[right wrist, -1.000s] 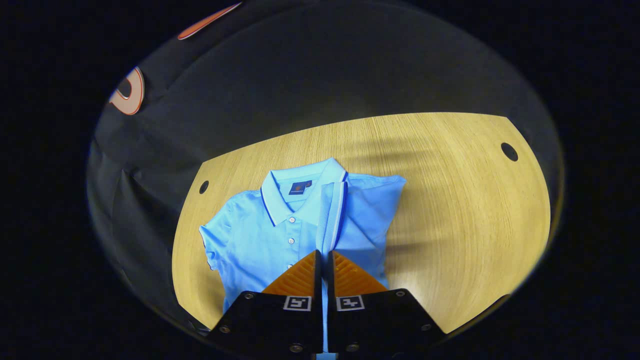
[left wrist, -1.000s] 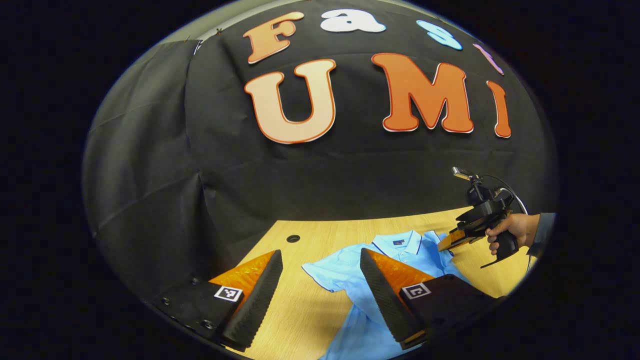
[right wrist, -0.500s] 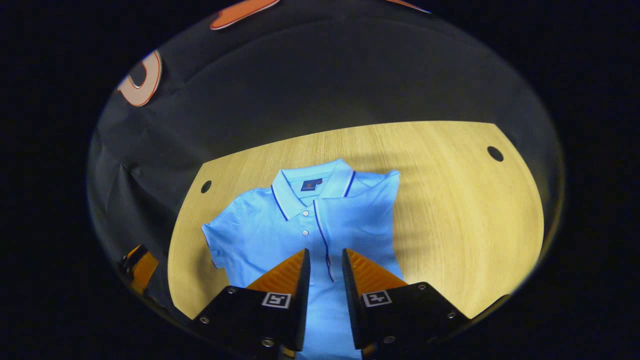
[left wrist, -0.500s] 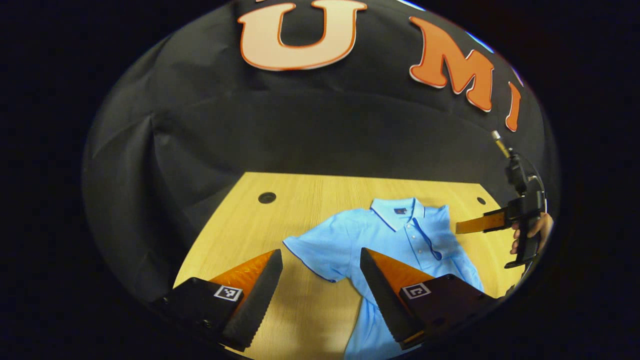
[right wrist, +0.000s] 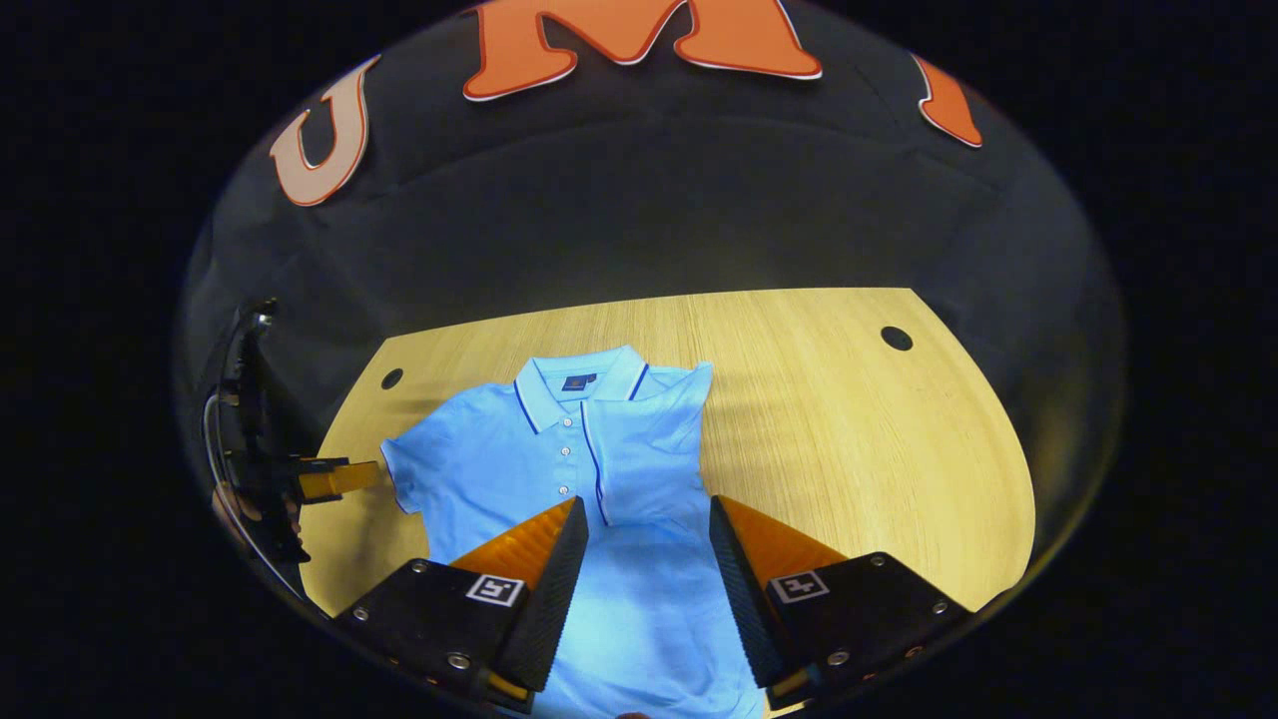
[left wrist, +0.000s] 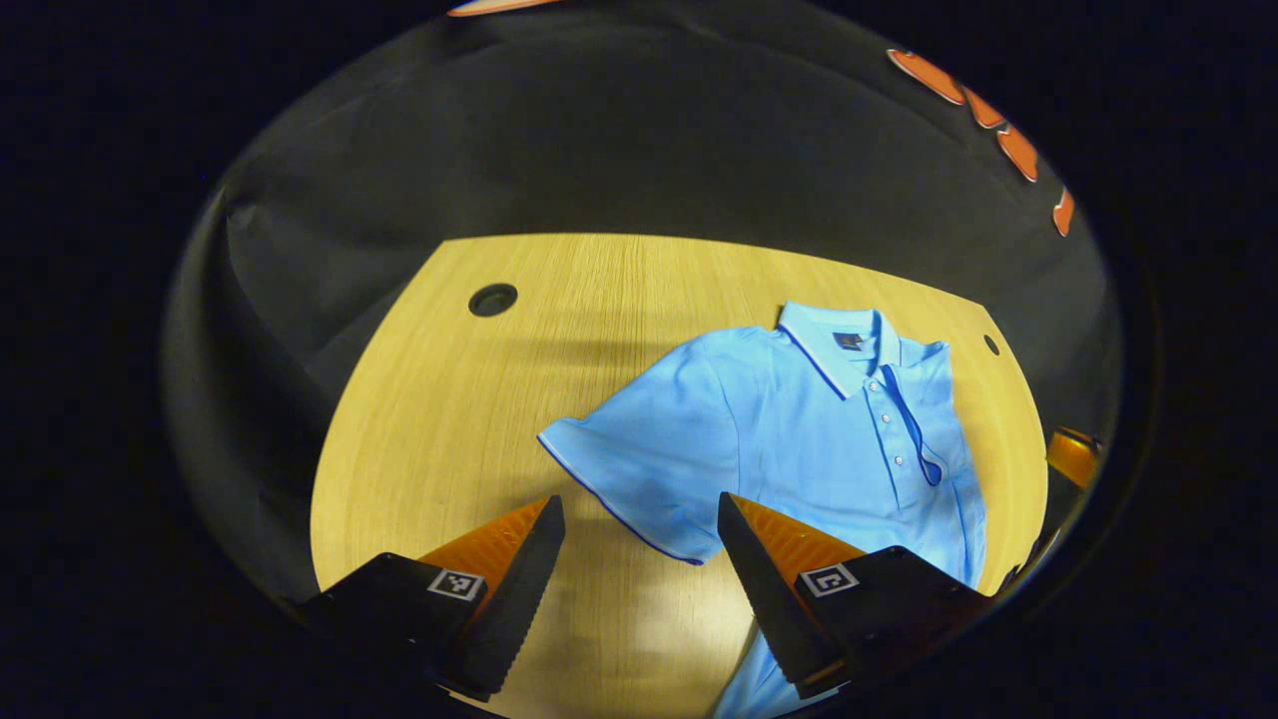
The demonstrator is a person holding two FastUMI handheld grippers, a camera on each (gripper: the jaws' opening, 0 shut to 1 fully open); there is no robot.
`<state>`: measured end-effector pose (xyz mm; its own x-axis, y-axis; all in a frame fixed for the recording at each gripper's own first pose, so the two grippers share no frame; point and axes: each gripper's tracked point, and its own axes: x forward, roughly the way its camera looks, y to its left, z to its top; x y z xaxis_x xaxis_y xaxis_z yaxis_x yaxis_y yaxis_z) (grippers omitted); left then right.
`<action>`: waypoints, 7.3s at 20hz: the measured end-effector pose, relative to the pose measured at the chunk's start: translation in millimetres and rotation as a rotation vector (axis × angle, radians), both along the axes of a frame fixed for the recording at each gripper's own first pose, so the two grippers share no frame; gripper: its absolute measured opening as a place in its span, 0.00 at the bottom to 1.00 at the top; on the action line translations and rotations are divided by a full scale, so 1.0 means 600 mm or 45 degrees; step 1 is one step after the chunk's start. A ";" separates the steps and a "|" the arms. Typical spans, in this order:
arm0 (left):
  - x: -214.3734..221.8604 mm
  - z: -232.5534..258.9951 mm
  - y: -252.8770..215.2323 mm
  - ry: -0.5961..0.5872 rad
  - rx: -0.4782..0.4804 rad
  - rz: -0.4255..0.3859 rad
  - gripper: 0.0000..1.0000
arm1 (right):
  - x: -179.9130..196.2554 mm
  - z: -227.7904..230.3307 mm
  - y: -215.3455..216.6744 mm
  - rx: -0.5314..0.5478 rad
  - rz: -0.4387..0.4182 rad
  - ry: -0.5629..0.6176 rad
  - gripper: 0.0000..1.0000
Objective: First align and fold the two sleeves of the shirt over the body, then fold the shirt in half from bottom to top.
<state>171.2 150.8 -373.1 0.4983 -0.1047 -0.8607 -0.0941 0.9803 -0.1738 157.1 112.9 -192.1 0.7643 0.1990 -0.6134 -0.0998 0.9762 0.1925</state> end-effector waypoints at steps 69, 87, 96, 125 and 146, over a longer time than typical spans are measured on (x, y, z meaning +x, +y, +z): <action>-0.487 -0.013 -0.177 0.269 -0.023 -0.298 1.00 | -0.451 -0.310 -0.134 -0.105 0.207 0.458 0.96; -0.498 -0.031 -0.202 0.203 0.075 -0.341 0.11 | -0.444 -0.316 -0.121 -0.029 0.099 0.512 0.03; -0.446 0.028 -0.222 0.071 -0.056 -0.290 0.05 | -0.425 -0.254 -0.090 0.308 0.051 0.479 0.01; 0.025 0.176 -0.202 -0.375 -0.347 -0.209 0.05 | 0.029 0.018 -0.038 0.622 0.006 0.100 0.01; 0.324 0.143 -0.125 -0.445 -0.152 -0.042 0.96 | 0.315 0.053 -0.077 0.581 -0.123 -0.010 0.64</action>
